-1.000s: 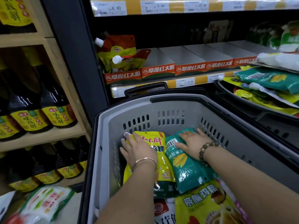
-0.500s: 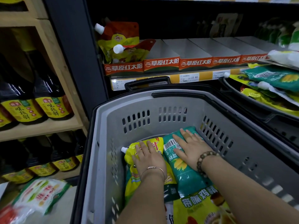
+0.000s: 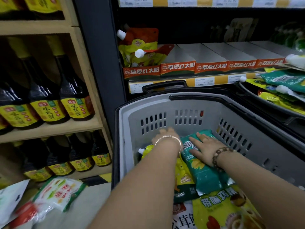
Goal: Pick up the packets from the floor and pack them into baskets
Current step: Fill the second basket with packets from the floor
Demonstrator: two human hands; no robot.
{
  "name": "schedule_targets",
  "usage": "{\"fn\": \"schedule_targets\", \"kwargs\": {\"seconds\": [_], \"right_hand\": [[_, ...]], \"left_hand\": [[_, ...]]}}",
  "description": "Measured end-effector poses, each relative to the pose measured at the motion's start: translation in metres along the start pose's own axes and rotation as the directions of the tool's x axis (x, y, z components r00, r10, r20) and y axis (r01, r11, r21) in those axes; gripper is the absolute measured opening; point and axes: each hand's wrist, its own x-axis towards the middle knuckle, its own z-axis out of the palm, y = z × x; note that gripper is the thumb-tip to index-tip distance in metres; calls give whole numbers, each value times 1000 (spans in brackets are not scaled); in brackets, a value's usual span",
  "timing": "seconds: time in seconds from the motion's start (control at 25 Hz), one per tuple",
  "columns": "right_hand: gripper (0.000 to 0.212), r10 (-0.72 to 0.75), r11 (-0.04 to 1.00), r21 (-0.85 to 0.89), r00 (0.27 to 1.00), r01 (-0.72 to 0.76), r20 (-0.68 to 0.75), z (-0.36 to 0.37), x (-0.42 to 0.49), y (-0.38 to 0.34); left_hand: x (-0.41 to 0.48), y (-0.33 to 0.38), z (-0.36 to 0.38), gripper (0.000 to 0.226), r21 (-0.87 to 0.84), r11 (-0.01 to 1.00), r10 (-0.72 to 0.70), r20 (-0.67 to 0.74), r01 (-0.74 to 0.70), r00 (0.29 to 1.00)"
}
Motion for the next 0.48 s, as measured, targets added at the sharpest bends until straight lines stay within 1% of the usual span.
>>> {"fn": "schedule_targets", "kwargs": {"seconds": [0.04,0.12,0.16,0.24,0.28,0.32,0.4,0.48], "right_hand": [[64,1,1000,1,1000,-1,-5,-7,0,-3],[62,10,1000,10,995,-9,-102,-27,-1,-13],[60,31,998,61,984,-21,-176,-40,-2,-21],[53,88,973,231,944,-13,-318,-68,-4,-41],[50,99,955,297,921,19,-376,-82,-6,-54],[49,89,944,325,902,59,-423,-95,-8,-68],[49,18,939,305,862,160,-507,-118,-11,-105],[47,-71,939,231,805,253,-589,-138,-15,-144]], "left_hand": [[-5,2,-12,60,-13,997,80,-57,-81,995],[-17,3,-32,48,-31,973,223,-158,-231,962],[-25,0,-43,46,-40,956,278,-196,-291,940],[-41,-15,-63,44,-40,920,360,-306,-389,882],[-49,-29,-73,43,-24,906,382,-378,-422,843],[-56,-46,-81,42,-4,898,393,-447,-440,804],[-70,-91,-94,40,37,900,380,-556,-435,739],[-81,-138,-102,38,58,911,355,-616,-408,703]]}}
